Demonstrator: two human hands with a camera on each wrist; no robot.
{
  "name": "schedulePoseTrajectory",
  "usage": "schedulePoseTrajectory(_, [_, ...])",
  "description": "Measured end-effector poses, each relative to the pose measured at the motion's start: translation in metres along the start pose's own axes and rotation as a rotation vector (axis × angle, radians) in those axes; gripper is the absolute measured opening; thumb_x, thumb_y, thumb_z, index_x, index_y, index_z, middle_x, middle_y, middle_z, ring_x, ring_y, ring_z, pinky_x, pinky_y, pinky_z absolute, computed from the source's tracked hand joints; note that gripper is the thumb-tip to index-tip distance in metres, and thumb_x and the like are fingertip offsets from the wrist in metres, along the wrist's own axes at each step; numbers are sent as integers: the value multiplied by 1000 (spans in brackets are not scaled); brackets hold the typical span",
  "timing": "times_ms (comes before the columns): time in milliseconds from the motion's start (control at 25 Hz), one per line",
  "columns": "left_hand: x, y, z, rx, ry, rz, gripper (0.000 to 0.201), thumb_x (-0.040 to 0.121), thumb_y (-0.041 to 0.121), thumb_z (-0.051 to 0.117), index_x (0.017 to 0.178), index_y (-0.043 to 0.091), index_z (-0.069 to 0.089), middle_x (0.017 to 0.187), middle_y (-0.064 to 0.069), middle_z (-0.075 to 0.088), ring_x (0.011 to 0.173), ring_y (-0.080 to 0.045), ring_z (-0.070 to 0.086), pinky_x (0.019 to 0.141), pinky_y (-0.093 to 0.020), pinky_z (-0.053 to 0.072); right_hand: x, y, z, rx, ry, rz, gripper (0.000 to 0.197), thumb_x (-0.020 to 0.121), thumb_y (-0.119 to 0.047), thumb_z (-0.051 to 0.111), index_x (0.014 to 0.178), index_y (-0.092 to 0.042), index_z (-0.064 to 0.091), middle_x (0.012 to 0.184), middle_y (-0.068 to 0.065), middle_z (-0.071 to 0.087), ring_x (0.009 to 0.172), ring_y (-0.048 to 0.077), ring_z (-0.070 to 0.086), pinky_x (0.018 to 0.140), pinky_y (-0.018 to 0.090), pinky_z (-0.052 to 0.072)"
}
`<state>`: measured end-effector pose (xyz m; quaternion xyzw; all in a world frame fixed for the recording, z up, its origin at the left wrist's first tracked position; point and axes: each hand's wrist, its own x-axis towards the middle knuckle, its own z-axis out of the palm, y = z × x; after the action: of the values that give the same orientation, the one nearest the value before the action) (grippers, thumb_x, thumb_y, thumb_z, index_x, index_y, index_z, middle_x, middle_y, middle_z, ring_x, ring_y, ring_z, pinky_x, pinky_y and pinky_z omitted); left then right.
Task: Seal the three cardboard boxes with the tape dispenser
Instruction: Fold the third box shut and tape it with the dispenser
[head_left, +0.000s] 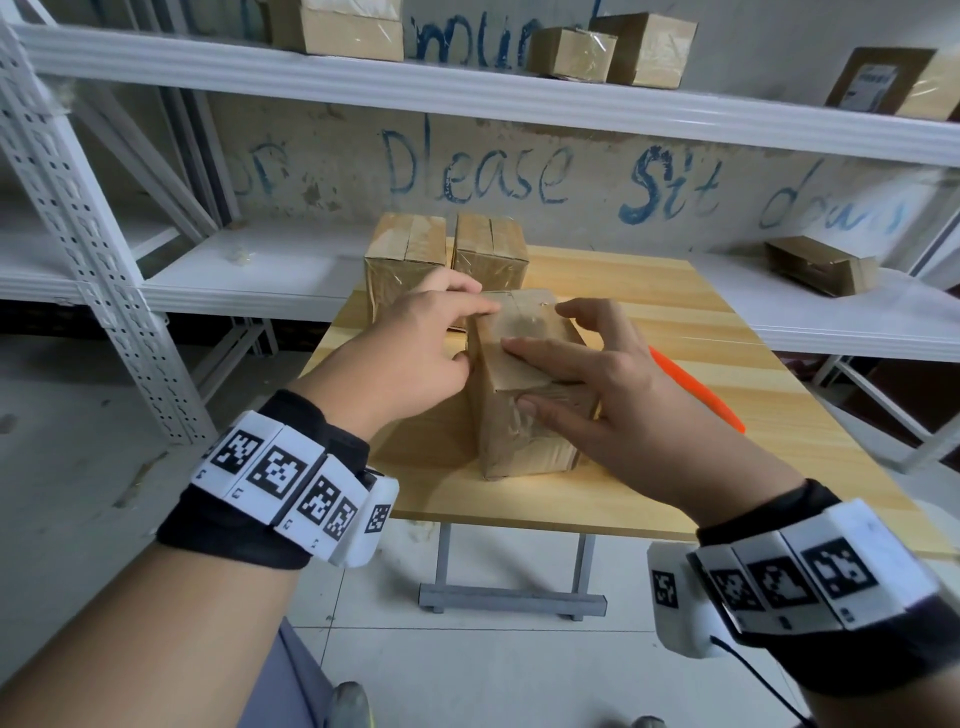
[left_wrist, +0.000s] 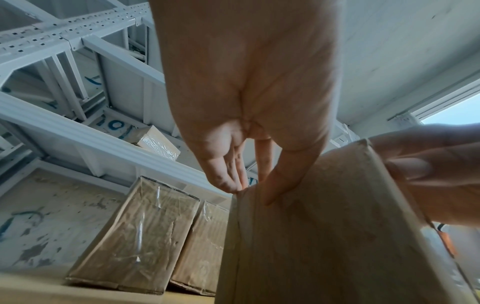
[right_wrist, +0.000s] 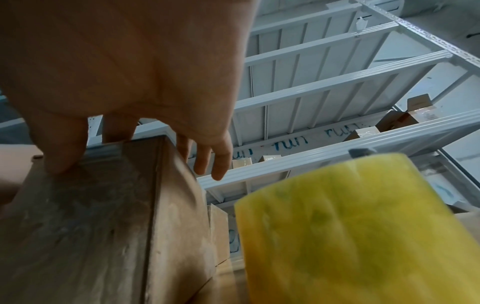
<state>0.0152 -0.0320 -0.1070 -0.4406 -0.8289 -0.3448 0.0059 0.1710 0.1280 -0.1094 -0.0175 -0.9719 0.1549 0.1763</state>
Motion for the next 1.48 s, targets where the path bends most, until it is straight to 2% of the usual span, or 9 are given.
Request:
schedulePoseTrajectory(240, [0,-3,3,-19,-33,1,57,92,12,69,143,33,54,147,21,38,130,-10,50,104,-37,49,-2,-4,4,-10,-3,-79,46,94,-43,46,140,-43,50,142,5,31,135,26,33,106,51,38])
schedulePoseTrajectory(560, [1,-1,3,-23,-46,-11,59,92,5,67,142,33,53,150,21,35,129,-13,50,102,-39,49,1,-4,6,-5,68,-242,40,96,-24,50,133,-38,60,140,10,36,135,26,40,98,50,46])
schedulePoseTrajectory(680, [1,-2,3,-23,-40,-1,57,92,4,66,140,31,55,150,20,36,130,-12,51,103,-40,49,2,-1,4,33,107,-254,34,94,-18,61,124,-31,69,136,11,40,128,25,48,93,42,52])
schedulePoseTrajectory(920, [2,-4,3,-36,-55,6,54,92,5,65,138,33,55,149,22,35,130,-11,50,103,-42,49,0,9,-3,117,247,-217,16,85,-22,76,101,-21,78,124,7,48,118,16,56,95,25,50])
schedulePoseTrajectory(1080, [0,-1,-1,-24,-116,-12,59,94,0,54,143,34,51,151,22,31,133,-11,47,108,-40,45,-3,15,-5,214,310,-152,25,78,-33,80,92,-12,75,119,5,52,106,8,64,85,23,56])
schedulePoseTrajectory(1160, [-2,0,-2,-17,-123,-17,60,94,0,54,143,35,50,150,23,30,126,-15,55,105,-42,47,-4,17,-7,266,332,-111,28,75,-33,83,88,-9,75,117,4,54,101,7,67,80,20,57])
schedulePoseTrajectory(1280, [-1,1,-1,13,-102,-15,55,96,5,52,141,37,52,147,23,31,113,-21,59,99,-43,50,-8,24,-15,288,359,-58,25,81,-33,78,82,-8,75,107,3,60,93,8,69,77,21,57])
schedulePoseTrajectory(1400, [0,8,-1,44,-61,-47,48,104,16,43,148,34,44,155,16,25,117,-4,45,95,-28,42,-14,31,-25,196,385,46,22,91,-21,67,72,-11,74,88,1,66,78,7,65,69,18,53])
schedulePoseTrajectory(1480, [1,14,-1,39,0,-29,42,106,25,42,148,27,45,152,12,29,118,-3,45,96,-26,38,-18,34,-27,68,368,184,14,85,-14,64,73,-15,71,82,-2,66,76,9,63,69,30,54])
